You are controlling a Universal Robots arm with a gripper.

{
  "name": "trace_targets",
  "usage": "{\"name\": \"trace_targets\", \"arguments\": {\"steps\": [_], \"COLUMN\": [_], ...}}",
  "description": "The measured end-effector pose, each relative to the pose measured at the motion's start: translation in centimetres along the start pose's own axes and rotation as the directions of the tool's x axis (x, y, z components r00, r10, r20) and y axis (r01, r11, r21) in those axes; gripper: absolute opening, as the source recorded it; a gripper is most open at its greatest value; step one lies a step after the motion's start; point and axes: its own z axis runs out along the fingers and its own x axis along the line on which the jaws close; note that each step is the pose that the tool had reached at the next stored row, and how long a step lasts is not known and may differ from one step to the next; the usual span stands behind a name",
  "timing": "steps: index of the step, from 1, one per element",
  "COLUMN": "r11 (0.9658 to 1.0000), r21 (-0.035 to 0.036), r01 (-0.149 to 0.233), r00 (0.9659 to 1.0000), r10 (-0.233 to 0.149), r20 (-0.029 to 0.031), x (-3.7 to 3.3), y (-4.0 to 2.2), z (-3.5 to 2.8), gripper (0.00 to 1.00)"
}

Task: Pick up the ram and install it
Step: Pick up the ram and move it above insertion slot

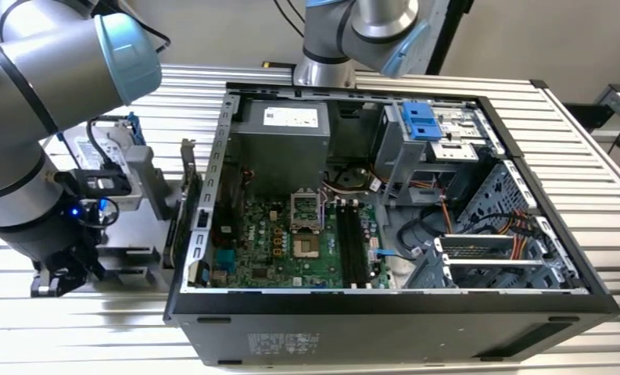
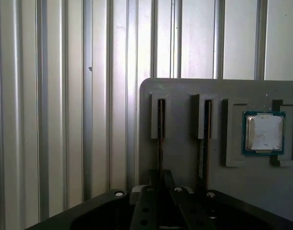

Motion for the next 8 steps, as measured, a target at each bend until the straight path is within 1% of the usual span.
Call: {"name": "trace_targets", "arguments": {"steps": [3,8], "r11": [1.0000,1.0000], "r21": [0.0002,-0.0001], "r01": [0.000,0.000], "r00": [1.0000,1.0000], "r10": [0.000,0.000], "r20": [0.0001,0.0000], "x": [0.00,-0.02], "y": [0.00,0.01], "z": [-0.08,-0.55], "gripper": [0.00,0.00]}}
